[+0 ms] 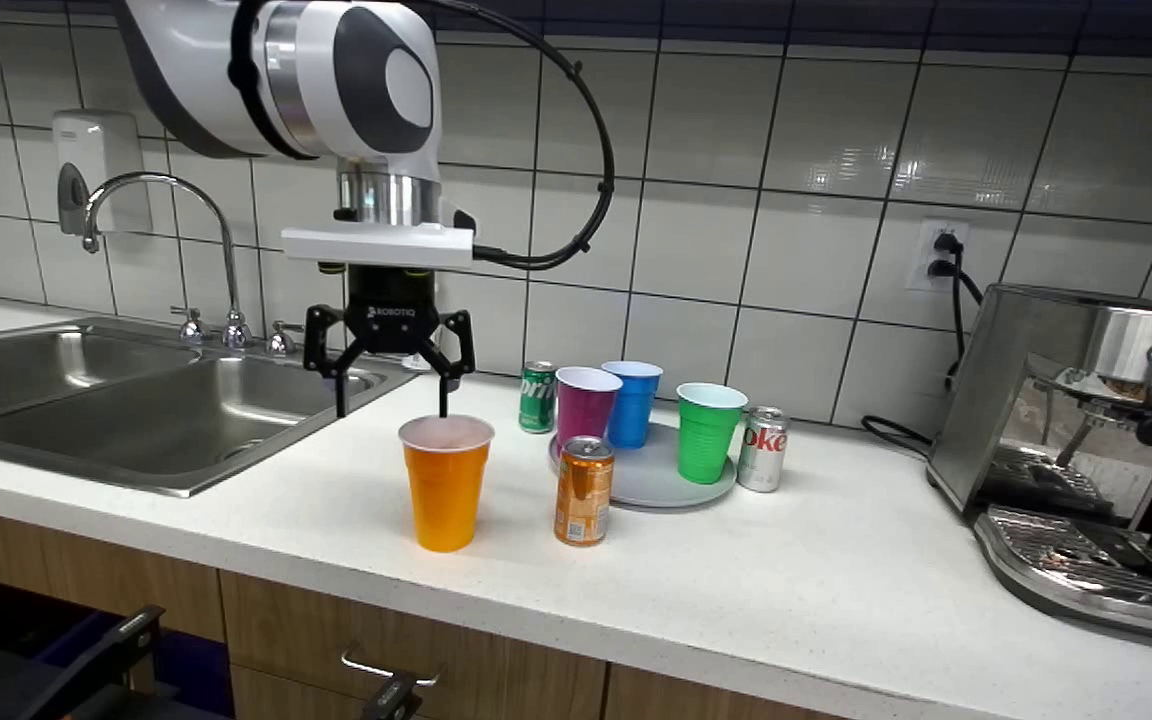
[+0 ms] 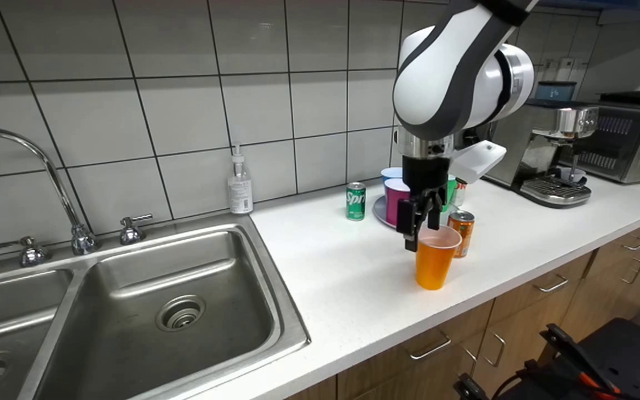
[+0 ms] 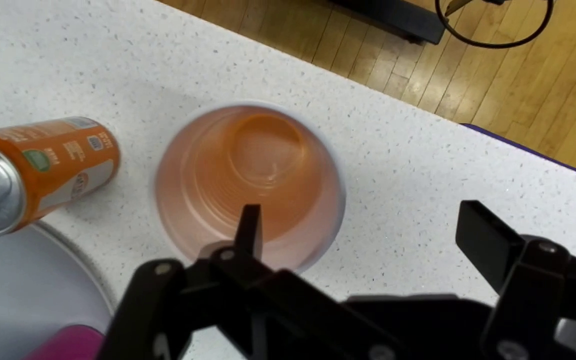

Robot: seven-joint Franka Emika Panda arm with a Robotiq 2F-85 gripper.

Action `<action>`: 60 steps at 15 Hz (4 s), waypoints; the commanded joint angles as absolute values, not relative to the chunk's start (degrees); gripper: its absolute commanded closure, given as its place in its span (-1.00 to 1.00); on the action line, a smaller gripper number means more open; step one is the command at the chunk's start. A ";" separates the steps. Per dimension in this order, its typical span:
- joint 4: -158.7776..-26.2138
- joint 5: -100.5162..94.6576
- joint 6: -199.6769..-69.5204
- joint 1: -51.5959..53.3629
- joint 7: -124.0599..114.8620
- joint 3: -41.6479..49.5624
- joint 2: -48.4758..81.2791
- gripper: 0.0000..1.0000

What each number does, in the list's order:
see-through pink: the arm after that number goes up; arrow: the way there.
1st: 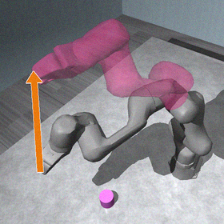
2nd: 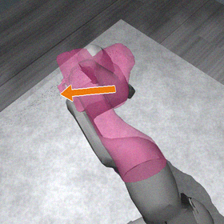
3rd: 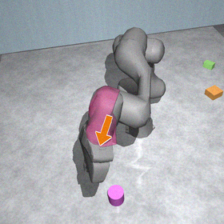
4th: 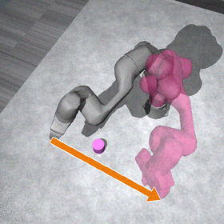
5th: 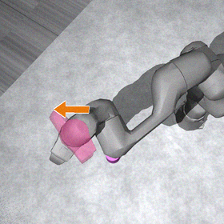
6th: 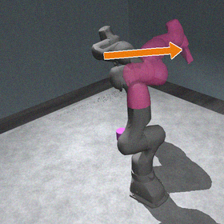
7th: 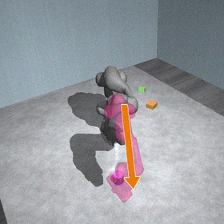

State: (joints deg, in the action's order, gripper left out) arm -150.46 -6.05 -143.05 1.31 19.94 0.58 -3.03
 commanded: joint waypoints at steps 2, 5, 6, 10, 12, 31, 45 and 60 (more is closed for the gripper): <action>-152.35 -5.19 -143.42 1.39 23.64 0.47 -4.10 -1.00; -152.54 -5.32 -143.90 1.25 24.44 0.59 -3.49 -1.00; -152.58 -5.31 -144.30 1.23 24.71 0.61 -3.24 -1.00; -152.68 -4.88 -146.01 1.14 26.01 0.68 -2.02 -1.00; -152.74 -4.87 -146.24 1.04 26.17 0.67 -1.53 -1.00; -152.84 -6.48 -147.13 -0.03 24.90 1.36 -0.87 1.00; -148.72 -8.10 -147.14 -0.38 24.77 2.09 -1.21 0.97; -138.68 -14.26 -148.55 -3.35 23.97 4.82 2.40 0.97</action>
State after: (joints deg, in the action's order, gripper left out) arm -141.32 -12.20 -147.81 -2.04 24.02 4.41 0.46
